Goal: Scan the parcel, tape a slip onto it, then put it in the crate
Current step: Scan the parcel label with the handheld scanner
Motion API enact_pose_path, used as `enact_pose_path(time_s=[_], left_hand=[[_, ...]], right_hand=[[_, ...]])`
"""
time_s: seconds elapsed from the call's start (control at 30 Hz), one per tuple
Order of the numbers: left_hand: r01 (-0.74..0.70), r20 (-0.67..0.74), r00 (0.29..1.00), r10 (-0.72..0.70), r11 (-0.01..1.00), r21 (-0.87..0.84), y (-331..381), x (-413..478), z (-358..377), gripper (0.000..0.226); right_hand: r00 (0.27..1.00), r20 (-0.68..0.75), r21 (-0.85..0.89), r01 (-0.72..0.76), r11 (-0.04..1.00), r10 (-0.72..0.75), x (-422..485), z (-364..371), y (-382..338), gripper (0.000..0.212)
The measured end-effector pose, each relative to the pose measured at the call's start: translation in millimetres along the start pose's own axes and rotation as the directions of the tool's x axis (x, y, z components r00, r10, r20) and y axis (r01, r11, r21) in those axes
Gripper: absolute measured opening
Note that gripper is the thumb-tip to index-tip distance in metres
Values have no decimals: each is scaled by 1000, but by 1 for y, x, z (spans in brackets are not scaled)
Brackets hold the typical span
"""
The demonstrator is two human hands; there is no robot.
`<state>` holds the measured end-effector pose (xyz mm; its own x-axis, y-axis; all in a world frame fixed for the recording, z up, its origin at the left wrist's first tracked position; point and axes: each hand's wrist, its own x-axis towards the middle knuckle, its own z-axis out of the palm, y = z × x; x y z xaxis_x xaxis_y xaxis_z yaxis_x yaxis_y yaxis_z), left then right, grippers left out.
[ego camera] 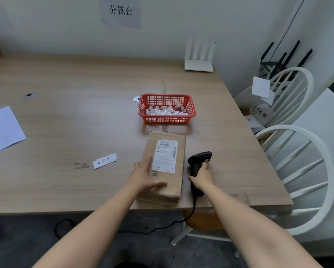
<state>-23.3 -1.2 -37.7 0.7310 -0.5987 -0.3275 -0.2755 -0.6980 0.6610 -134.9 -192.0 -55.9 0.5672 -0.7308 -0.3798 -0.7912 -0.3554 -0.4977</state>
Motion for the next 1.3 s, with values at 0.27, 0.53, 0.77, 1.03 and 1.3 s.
enact_pose_path(time_s=[0.27,0.53,0.77,1.03,1.3], left_hand=[[49,-99,994,-46,998,26,0,-6,12,118],[77,-119,991,-67,994,75,6,-7,15,118],[79,-161,985,-58,989,126,15,-7,23,114],[75,-199,979,-51,991,115,15,-8,29,109],[75,-242,969,-54,994,80,13,-10,34,106]], right_hand=[[993,-21,106,-115,988,118,3,9,-2,93],[995,-100,372,25,928,13,-9,-34,-25,53],[961,-92,597,264,757,-262,-81,-62,-53,8],[953,0,610,241,755,-304,-114,-63,-71,16],[961,6,587,221,779,-277,-114,-63,-73,15]])
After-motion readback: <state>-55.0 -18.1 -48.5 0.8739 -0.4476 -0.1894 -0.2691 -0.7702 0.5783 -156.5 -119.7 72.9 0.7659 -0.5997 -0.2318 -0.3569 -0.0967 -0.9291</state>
